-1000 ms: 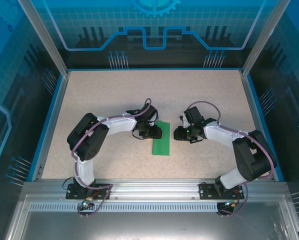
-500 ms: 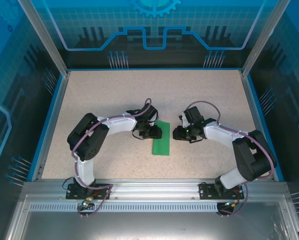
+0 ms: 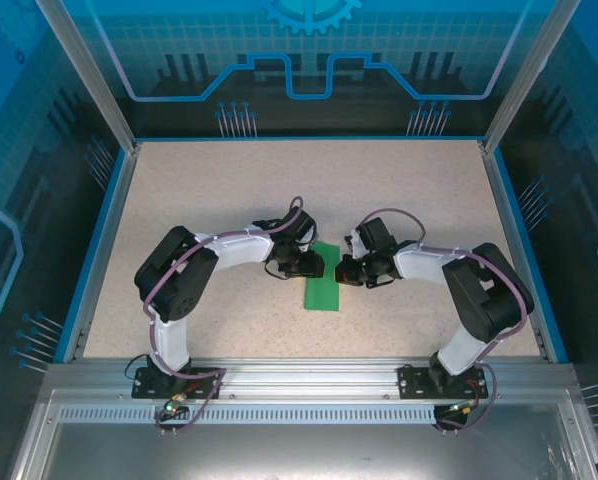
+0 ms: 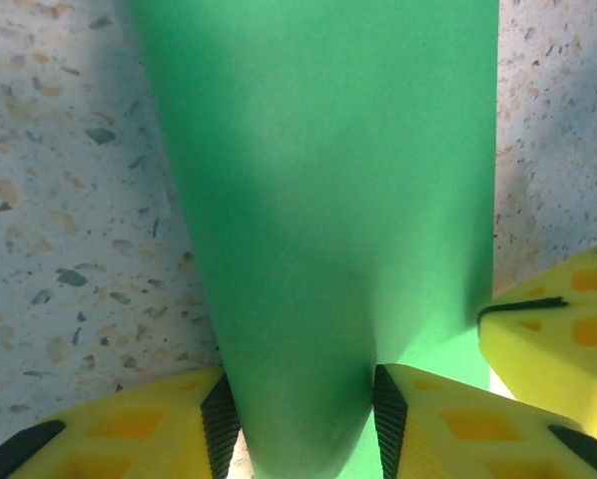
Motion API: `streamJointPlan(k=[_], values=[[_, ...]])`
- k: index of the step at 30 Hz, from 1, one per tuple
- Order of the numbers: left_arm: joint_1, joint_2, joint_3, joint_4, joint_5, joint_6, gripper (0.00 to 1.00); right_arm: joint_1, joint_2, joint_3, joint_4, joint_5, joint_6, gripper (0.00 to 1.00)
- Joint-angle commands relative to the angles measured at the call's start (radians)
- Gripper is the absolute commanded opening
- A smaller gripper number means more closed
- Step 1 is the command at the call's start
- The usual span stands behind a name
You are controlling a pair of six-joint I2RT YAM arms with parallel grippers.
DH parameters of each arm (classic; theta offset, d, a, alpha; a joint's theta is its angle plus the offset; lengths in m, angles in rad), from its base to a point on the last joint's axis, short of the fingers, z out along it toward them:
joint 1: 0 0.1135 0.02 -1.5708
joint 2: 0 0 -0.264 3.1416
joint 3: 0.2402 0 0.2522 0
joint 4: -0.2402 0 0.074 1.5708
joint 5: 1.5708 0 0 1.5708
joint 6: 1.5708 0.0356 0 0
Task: Fold a paper plane with a square sheet of paper (fold left side to right side)
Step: Hold the square sheet of paper at the center of the table, then first fold the square sheet of paper in half at the center of the table.
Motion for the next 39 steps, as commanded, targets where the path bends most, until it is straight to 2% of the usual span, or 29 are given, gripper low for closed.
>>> streamJointPlan(k=[1,9,14,19,21,22,25,30,39], values=[[-0.016,0.07,-0.008,-0.03,-0.042,0.023,0.44,0.013,0.027,0.034,-0.024,0.009,0.006,0.03],[-0.017,0.034,-0.008,-0.036,-0.05,0.024,0.45,0.017,0.076,0.051,-0.114,0.068,-0.018,0.03],[-0.013,-0.041,0.007,-0.07,-0.069,0.033,0.5,0.02,0.104,0.053,-0.155,0.084,-0.031,0.03],[-0.005,-0.146,0.007,-0.101,-0.114,0.037,0.6,0.022,0.115,0.053,-0.165,0.095,-0.04,0.03],[-0.005,-0.183,-0.004,-0.096,-0.108,0.034,0.6,0.023,0.117,0.053,-0.165,0.094,-0.042,0.03],[-0.004,-0.202,-0.015,-0.082,-0.093,0.031,0.59,0.025,0.119,0.056,-0.165,0.093,-0.042,0.03],[-0.006,-0.234,-0.053,-0.007,0.007,0.017,0.45,0.028,0.12,0.06,-0.168,0.096,-0.046,0.03],[-0.006,-0.175,-0.071,0.121,0.213,-0.023,0.3,0.033,0.12,0.071,-0.185,0.101,-0.056,0.03],[-0.004,-0.059,-0.064,0.114,0.167,-0.01,0.29,0.036,0.125,0.078,-0.2,0.107,-0.065,0.04]])
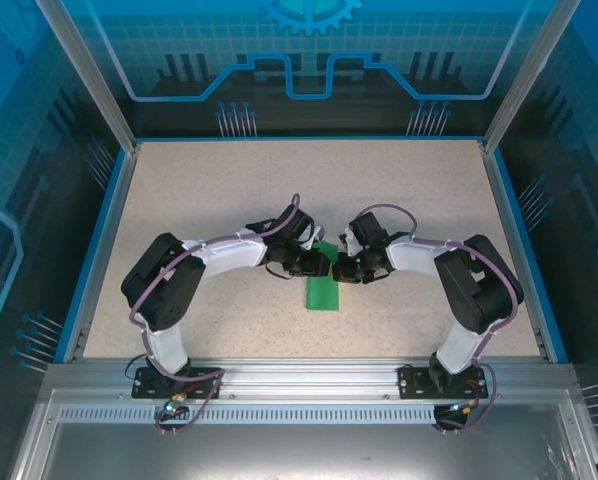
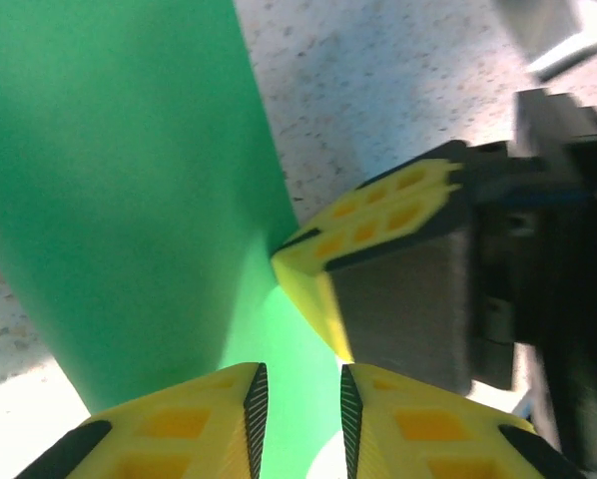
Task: Fold a paper plane with a square sheet of paper (fold left side to right side)
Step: First fold the square sheet of paper in half at the center of the table, then hold the square sheet of paper at the center of the table.
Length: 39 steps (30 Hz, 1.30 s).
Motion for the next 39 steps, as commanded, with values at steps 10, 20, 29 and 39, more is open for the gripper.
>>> streamJointPlan(k=[10,20,29,39], values=[[0.056,0.061,-0.086,0.032,-0.015,0.003,0.28,0.021,0.077,-0.006,-0.11,0.078,-0.04,0.03],[0.115,-0.013,-0.143,0.017,-0.014,0.033,0.28,0.02,0.073,-0.003,-0.129,0.088,-0.052,0.03],[0.106,-0.093,-0.147,0.115,0.108,0.009,0.28,0.025,0.064,0.0,-0.124,0.077,-0.05,0.03],[0.055,0.023,-0.101,0.158,0.102,-0.015,0.28,0.031,0.059,0.008,-0.12,0.069,-0.048,0.04]])
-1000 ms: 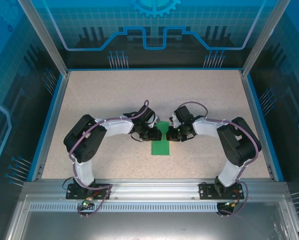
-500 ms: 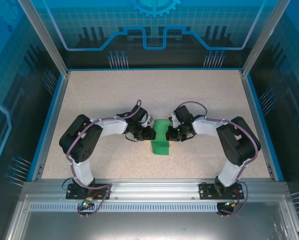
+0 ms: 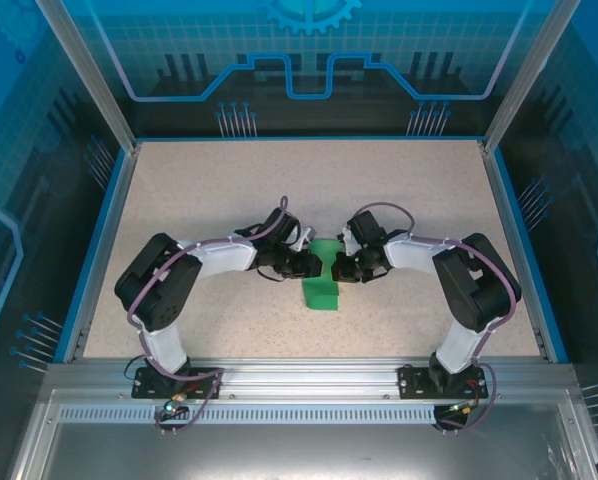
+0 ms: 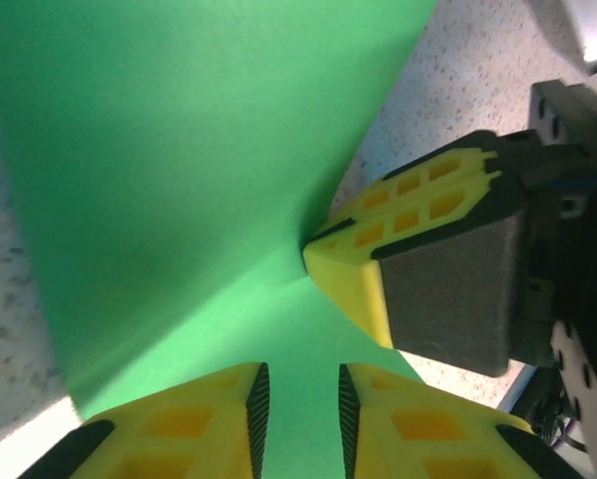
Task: Fold a paper plane with a square sheet of paper (fold left side to right side)
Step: Hold the square sheet of paper at the center of the table.
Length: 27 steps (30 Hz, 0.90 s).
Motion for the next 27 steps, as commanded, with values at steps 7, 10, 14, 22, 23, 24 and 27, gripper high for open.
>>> streamJointPlan(k=[7,10,14,22,23,24,27], values=[[-0.014,0.072,-0.001,0.009,0.001,-0.014,0.28,0.025,-0.001,-0.033,-0.021,0.008,-0.006,0.04],[-0.015,0.072,-0.011,-0.005,-0.014,-0.008,0.28,0.018,-0.043,-0.032,0.005,-0.022,-0.005,0.04],[-0.013,0.077,-0.019,-0.018,-0.024,0.001,0.28,0.002,-0.104,-0.025,0.04,-0.047,0.006,0.04],[-0.019,0.085,-0.027,-0.007,-0.034,-0.001,0.27,-0.01,-0.062,0.047,0.085,-0.045,0.028,0.04],[-0.02,0.085,-0.028,-0.007,-0.035,-0.001,0.28,-0.01,-0.04,0.059,0.09,-0.049,0.031,0.04],[-0.02,0.085,-0.028,-0.007,-0.035,-0.001,0.28,-0.009,-0.022,0.067,0.097,-0.053,0.035,0.04],[-0.023,0.082,-0.029,-0.009,-0.037,0.002,0.27,-0.003,0.034,0.105,0.101,-0.053,0.038,0.04]])
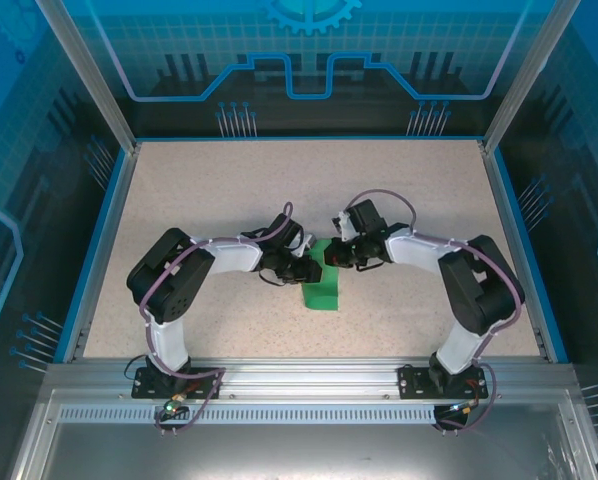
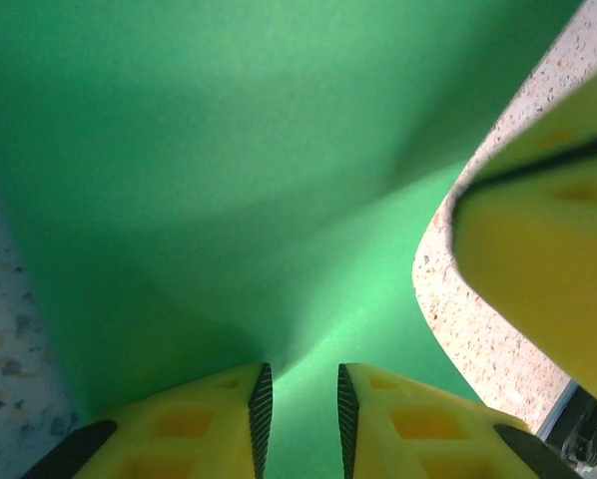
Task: Fold a paper plane with a square sheet of paper (fold left side to right side)
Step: Hold the square sheet of paper at the center of the table, then first fold the square sheet of paper in half at the center of the table.
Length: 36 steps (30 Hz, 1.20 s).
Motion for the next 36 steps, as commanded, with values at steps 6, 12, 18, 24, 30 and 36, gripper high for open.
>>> streamJointPlan(k=[6,12,18,24,30,36], values=[[-0.019,-0.008,-0.043,-0.016,-0.02,0.016,0.28,0.006,0.142,0.079,-0.046,0.031,0.017,0.04],[-0.032,-0.058,-0.094,-0.014,-0.006,0.057,0.27,0.005,0.188,0.087,-0.111,0.077,0.019,0.03],[-0.07,-0.115,-0.145,-0.029,0.004,0.096,0.27,0.003,0.197,0.083,-0.13,0.093,0.015,0.03],[-0.123,-0.164,-0.191,-0.024,0.004,0.1,0.27,0.003,0.202,0.083,-0.131,0.095,0.018,0.03],[-0.162,-0.217,-0.247,0.029,0.013,0.056,0.28,0.003,0.202,0.083,-0.132,0.094,0.017,0.03],[-0.156,-0.3,-0.239,0.03,-0.003,0.037,0.28,0.003,0.195,0.081,-0.131,0.092,0.017,0.03]])
